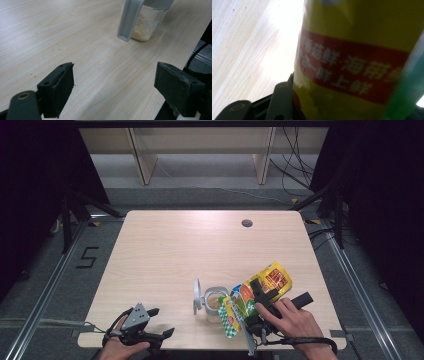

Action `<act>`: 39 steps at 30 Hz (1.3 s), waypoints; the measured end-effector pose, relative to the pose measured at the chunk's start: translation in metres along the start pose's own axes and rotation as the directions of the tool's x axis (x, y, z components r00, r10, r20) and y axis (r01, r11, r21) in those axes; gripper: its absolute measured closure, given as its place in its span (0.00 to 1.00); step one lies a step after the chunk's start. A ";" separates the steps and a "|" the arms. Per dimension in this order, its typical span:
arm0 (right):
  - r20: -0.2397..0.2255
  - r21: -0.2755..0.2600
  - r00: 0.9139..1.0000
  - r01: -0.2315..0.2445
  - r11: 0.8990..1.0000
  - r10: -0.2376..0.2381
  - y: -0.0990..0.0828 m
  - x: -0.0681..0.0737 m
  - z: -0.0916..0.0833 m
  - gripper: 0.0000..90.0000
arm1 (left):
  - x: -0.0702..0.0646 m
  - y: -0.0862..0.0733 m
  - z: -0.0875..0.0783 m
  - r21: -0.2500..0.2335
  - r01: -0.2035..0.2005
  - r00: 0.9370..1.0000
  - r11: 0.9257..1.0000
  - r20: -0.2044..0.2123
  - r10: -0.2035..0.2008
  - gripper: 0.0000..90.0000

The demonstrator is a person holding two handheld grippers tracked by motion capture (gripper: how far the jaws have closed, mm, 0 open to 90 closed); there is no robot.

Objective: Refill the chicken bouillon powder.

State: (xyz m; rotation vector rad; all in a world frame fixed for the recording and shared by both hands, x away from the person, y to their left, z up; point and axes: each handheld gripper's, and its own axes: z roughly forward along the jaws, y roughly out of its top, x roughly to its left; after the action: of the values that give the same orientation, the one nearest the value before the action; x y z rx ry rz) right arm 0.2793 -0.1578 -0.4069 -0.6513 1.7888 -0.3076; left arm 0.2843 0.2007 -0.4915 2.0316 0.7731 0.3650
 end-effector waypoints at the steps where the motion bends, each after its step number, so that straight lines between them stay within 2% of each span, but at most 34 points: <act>1: -0.009 -0.004 1.000 0.006 1.000 -0.006 0.001 0.000 0.000 0.62 | 0.000 0.000 0.000 0.000 0.000 1.000 1.000 0.000 0.000 0.17; 2: -0.008 -0.009 1.000 -0.019 1.000 0.019 0.001 0.002 0.001 0.62 | 0.000 0.000 0.000 0.000 -0.001 1.000 1.000 0.000 0.001 0.17; 3: -0.012 -0.008 1.000 0.006 1.000 -0.006 0.001 0.000 0.001 0.62 | 0.000 0.000 0.000 0.000 0.000 1.000 1.000 0.000 0.000 0.17; 9: -0.004 -0.005 1.000 0.002 1.000 -0.002 0.001 0.002 0.002 0.62 | 0.000 0.000 0.000 0.000 0.001 1.000 1.000 0.000 -0.001 0.17; 10: -0.005 -0.006 1.000 0.004 1.000 -0.004 0.000 0.002 0.002 0.62 | -0.004 -0.001 0.001 -0.023 0.054 0.998 0.998 0.012 -0.054 0.17; 11: -0.008 -0.004 1.000 0.001 1.000 -0.001 0.000 0.002 0.002 0.62 | -0.002 0.000 0.000 -0.004 0.024 1.000 1.000 0.004 -0.024 0.17; 13: -0.009 -0.003 1.000 0.002 1.000 -0.002 0.000 0.002 0.002 0.62 | -0.003 -0.001 0.000 -0.017 0.041 0.999 0.999 0.002 -0.041 0.17; 16: -0.006 -0.001 1.000 0.003 1.000 -0.003 -0.001 0.001 0.001 0.62 | -0.003 0.000 -0.001 -0.002 0.039 0.999 0.999 0.001 -0.039 0.17; 17: -0.006 0.002 1.000 -0.016 1.000 0.016 -0.001 0.002 0.001 0.62 | -0.003 0.000 -0.001 -0.002 0.039 0.999 0.999 0.001 -0.039 0.17; 18: -0.005 0.001 1.000 -0.015 1.000 0.015 -0.001 0.002 0.001 0.62 | -0.003 0.000 -0.001 -0.001 0.039 0.999 0.999 0.001 -0.039 0.17; 19: -0.004 -0.002 1.000 0.008 1.000 -0.008 -0.001 0.000 0.001 0.62 | -0.003 0.000 -0.001 -0.002 0.040 0.999 0.999 0.002 -0.040 0.17; 20: -0.006 0.000 1.000 0.008 1.000 -0.008 -0.001 0.000 0.001 0.62 | -0.003 0.000 -0.001 -0.006 0.039 0.999 0.999 0.001 -0.039 0.17; 25: -0.009 0.005 1.000 -0.022 1.000 0.022 -0.003 0.003 0.001 0.62 | -0.003 0.000 -0.001 -0.003 0.040 0.999 0.999 0.001 -0.040 0.17; 27: -0.017 -0.002 1.000 0.002 1.000 -0.002 -0.002 0.001 0.001 0.62 | -0.003 0.000 -0.001 -0.003 0.040 0.999 0.999 0.001 -0.040 0.17; 29: -0.012 -0.002 1.000 -0.008 1.000 0.008 -0.002 0.002 0.001 0.62 | -0.003 0.000 -0.001 -0.002 0.038 0.999 0.999 0.001 -0.038 0.17; 35: -0.008 -0.001 1.000 0.001 1.000 -0.001 -0.001 0.001 0.000 0.62 | -0.003 0.000 -0.001 -0.003 0.038 0.999 0.999 0.004 -0.038 0.17; 37: -0.011 0.000 1.000 0.003 1.000 -0.003 -0.001 0.001 0.000 0.62 | -0.004 -0.001 0.000 -0.020 0.041 0.999 0.999 -0.001 -0.041 0.17; 39: -0.011 0.003 1.000 0.006 1.000 -0.006 0.000 0.002 0.001 0.62 | -0.003 0.000 0.000 -0.011 0.039 0.999 0.999 0.007 -0.039 0.17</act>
State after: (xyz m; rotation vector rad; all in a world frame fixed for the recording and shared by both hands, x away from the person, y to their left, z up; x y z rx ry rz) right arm 0.2795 -0.1587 -0.4088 -0.6543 1.7964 -0.3187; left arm 0.2818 0.1989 -0.4918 2.0032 0.8037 0.3397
